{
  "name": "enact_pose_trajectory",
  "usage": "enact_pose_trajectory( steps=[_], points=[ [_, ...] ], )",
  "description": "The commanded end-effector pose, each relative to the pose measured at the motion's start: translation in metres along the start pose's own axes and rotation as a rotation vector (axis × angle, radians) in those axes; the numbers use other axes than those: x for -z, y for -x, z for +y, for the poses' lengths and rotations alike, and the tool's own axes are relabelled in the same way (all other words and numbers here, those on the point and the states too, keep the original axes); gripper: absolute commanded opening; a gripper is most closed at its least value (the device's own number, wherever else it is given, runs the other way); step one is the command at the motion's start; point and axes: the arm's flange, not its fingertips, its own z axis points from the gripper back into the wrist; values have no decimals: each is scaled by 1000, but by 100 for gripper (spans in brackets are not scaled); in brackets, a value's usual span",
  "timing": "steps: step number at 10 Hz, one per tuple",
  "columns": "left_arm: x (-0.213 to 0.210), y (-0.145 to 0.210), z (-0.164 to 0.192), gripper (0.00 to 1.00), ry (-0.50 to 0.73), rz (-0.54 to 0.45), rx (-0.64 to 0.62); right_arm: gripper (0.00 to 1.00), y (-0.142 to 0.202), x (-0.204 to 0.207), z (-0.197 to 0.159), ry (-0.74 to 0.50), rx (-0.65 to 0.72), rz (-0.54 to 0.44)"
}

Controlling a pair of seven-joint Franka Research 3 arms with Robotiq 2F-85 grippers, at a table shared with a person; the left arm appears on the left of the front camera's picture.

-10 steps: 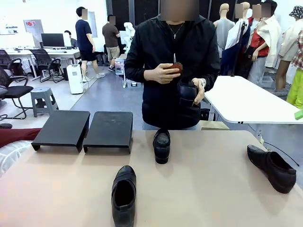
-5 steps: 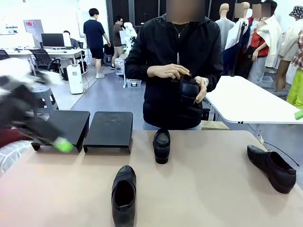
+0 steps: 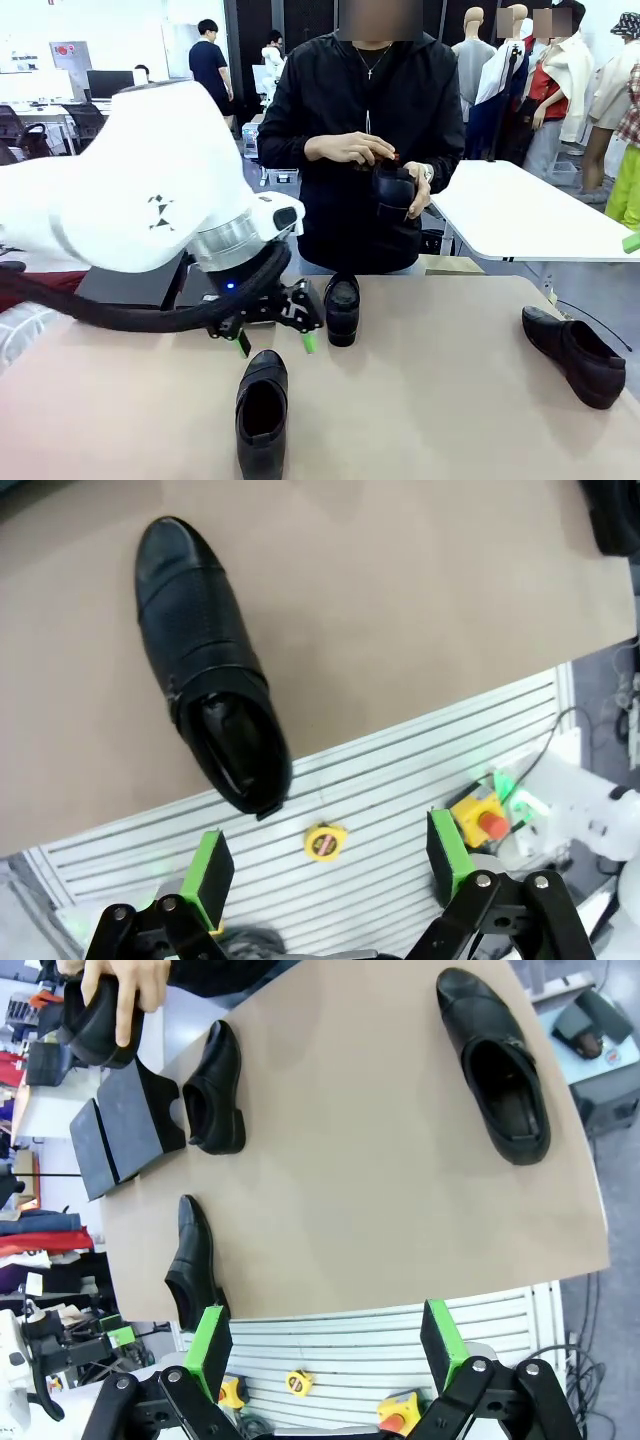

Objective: Organize the shoes by placing them on the stand.
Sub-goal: Place the Shoe from the middle of the table onto the Shoes Stand.

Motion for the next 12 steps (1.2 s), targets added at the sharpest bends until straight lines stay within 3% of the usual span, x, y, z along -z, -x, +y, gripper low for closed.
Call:
enact_pose_trajectory(
  steps=[1,3,4,5,12],
  points=[
    [-4,4,12,100,-7,-9,34,100,-1,-2,-1,-20,-12,3],
    [0,-1,-2,100,3,4,2,100,-1,-2,-1,-20,-12,3],
    [15,7,3,100,17,50,127,100,-1,-2,-1,-20,-12,3],
    [38,6,5,100,-19,64,49,100,-1,-2,-1,-20,-12,3],
    [123,-20,16,100,58,219,26,100,-1,-2,-1,-20,-12,3]
  ],
)
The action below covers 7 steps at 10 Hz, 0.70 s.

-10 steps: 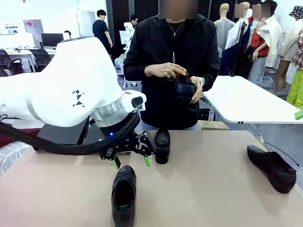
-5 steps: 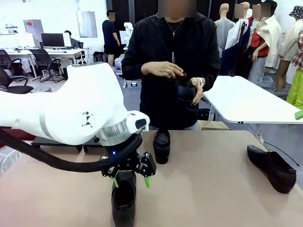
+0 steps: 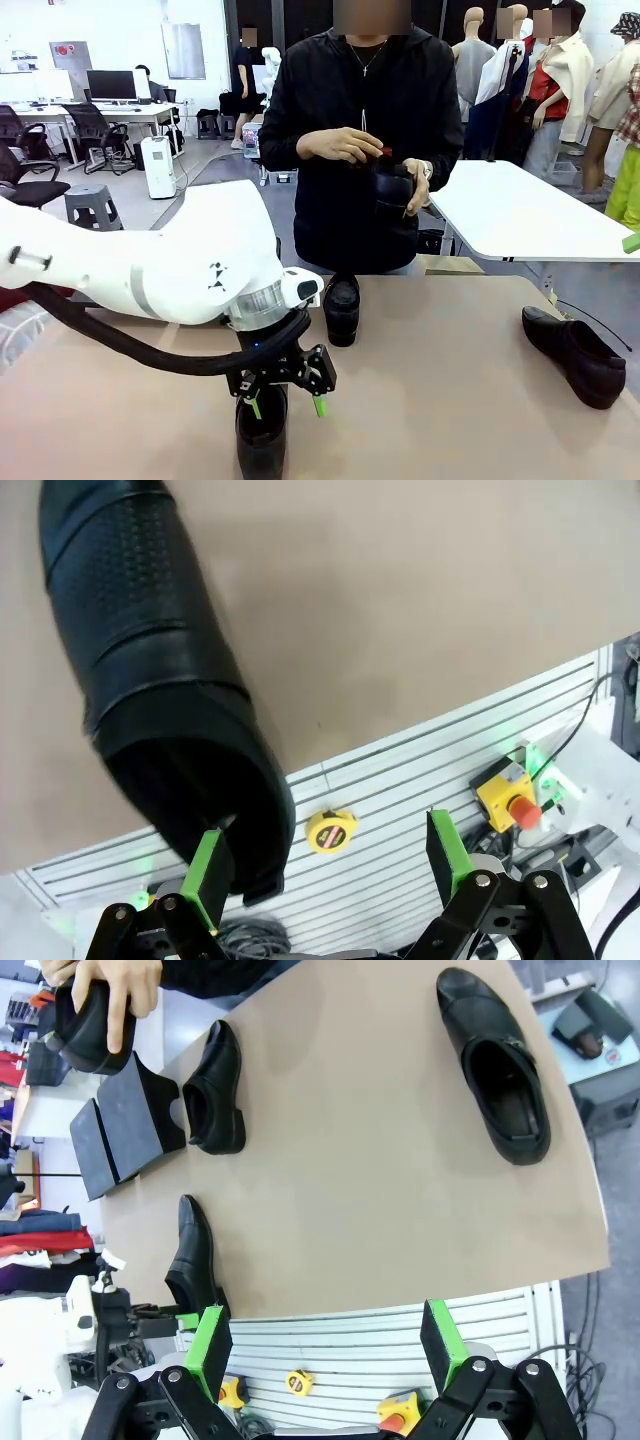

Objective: Organize the shoes by placing them on the stand.
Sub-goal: Place the Shoe from the middle of the table onto the Shoes Stand.

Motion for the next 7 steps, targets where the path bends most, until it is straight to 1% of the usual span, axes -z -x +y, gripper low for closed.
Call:
enact_pose_trajectory(
  steps=[1,2,3,4,5,6,7],
  points=[
    [13,-11,1,100,11,8,-9,100,-1,-2,-1,-20,-12,3],
    [20,-13,3,100,-2,13,-28,100,-1,-2,-1,-20,-12,3],
    [29,-14,5,100,-31,-4,-75,100,-1,-2,-1,-20,-12,3],
    [35,-15,5,100,-44,-27,-130,100,-1,-2,-1,-20,-12,3],
    [40,-16,5,100,-83,-62,-170,100,-1,-2,-1,-20,-12,3],
    [43,-15,3,74,-93,-85,-186,100,-1,-2,-1,-20,-12,3],
    [45,-14,2,17,-98,-91,-183,100,-1,-2,-1,-20,-12,3]
  ],
)
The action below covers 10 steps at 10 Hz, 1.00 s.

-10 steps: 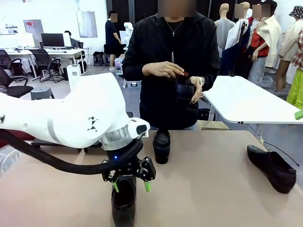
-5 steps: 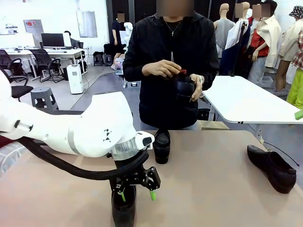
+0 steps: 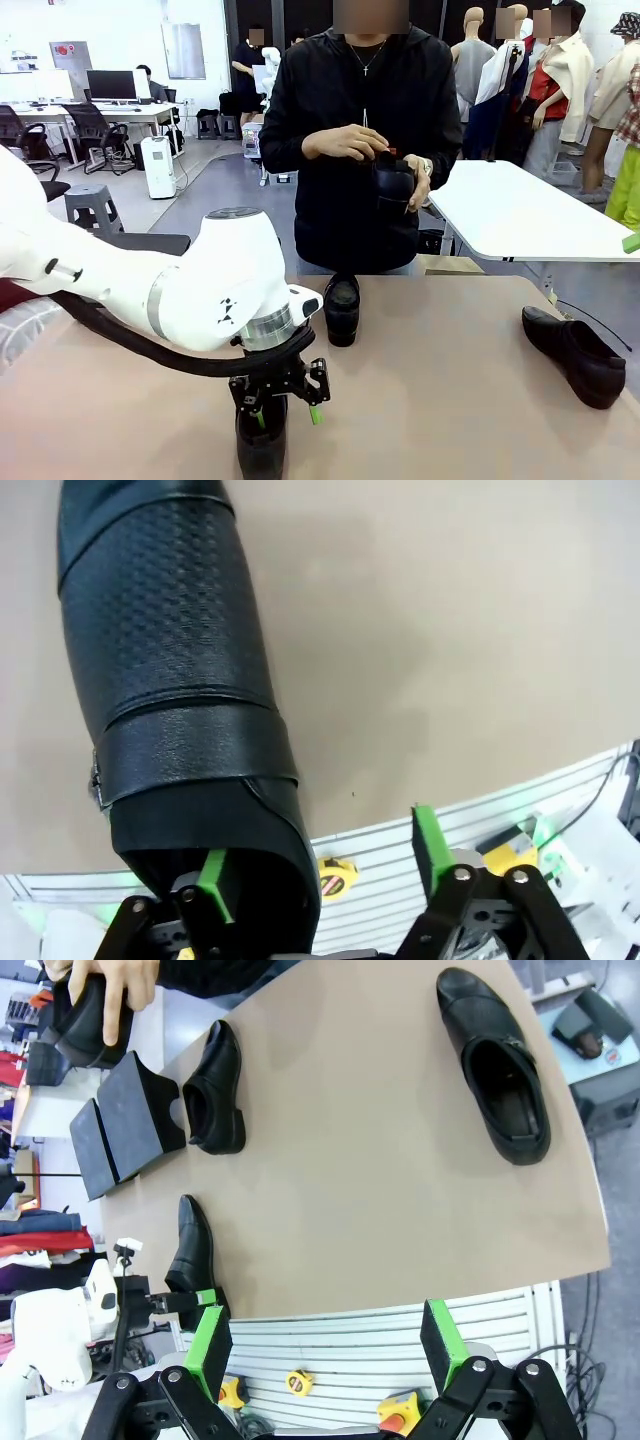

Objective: Organize the shoes by placing them on the stand.
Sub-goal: Place the Shoe from the middle of the table onto the Shoes Stand.

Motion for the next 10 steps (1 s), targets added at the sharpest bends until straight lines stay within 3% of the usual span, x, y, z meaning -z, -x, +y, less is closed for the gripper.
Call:
enact_pose_trajectory(
  steps=[1,7,10],
  points=[
    [6,3,-8,0,-31,-30,-23,100,-1,-2,-1,-20,-12,3],
    [-3,9,1,0,-23,-20,-28,100,-1,-2,-1,-20,-12,3],
    [-22,20,12,0,-81,-4,-13,100,-1,-2,-1,-20,-12,3]
  ],
)
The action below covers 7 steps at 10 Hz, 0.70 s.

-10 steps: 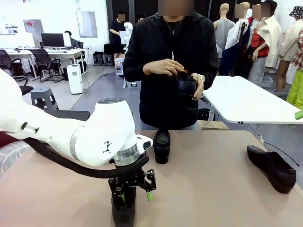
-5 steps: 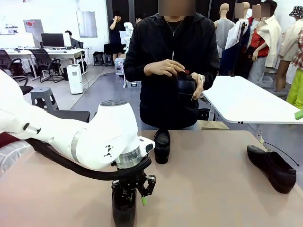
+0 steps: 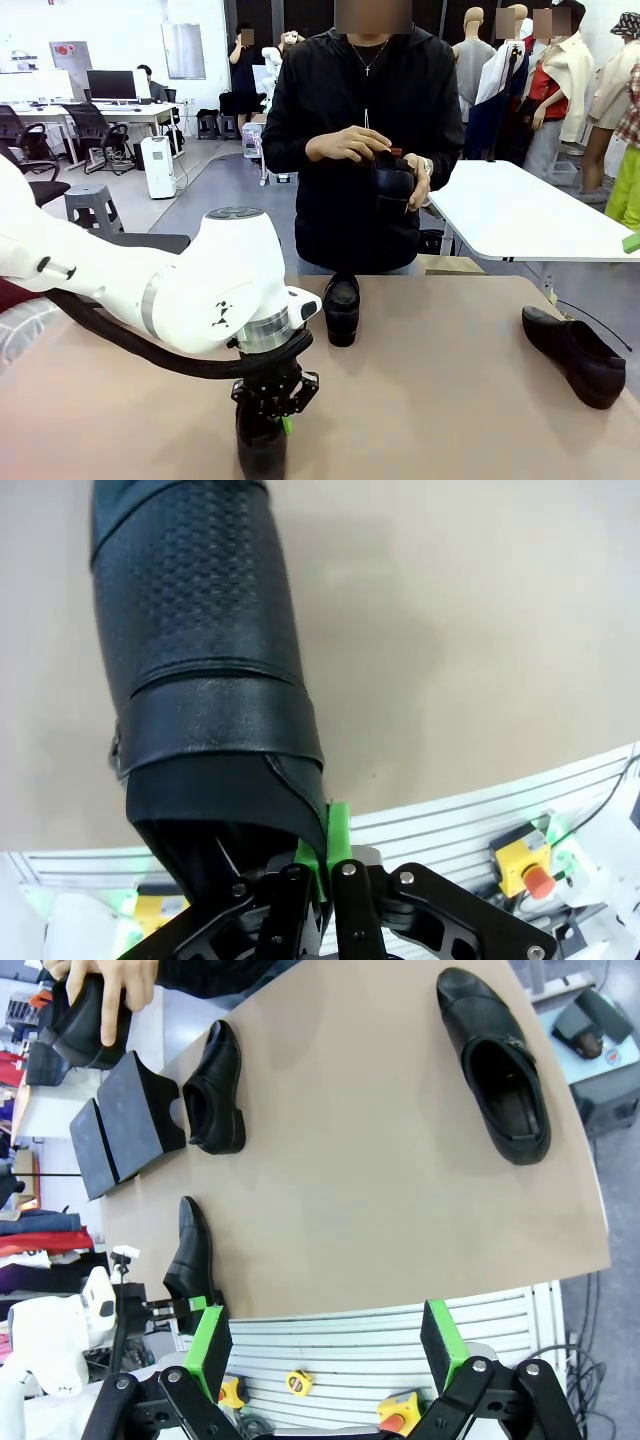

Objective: Organize the shoes by placing them on the stand.
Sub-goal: Place the Shoe from the middle of the table onto the Shoes Stand.

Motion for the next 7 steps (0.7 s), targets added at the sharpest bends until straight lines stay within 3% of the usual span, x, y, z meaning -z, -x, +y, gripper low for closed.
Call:
enact_pose_trajectory(
  steps=[1,4,5,6,7],
  points=[
    [-33,16,12,0,-60,-33,33,100,-1,-2,-1,-20,-12,3],
    [-135,80,45,0,-91,-191,405,100,-1,-2,-1,-20,-12,3],
    [-165,100,61,0,-145,-289,421,100,-1,-2,-1,-20,-12,3],
    [-192,113,84,0,-165,-353,516,100,-1,-2,-1,-20,-12,3],
    [-216,110,109,0,-201,-412,554,100,-1,-2,-1,-20,-12,3]
  ],
)
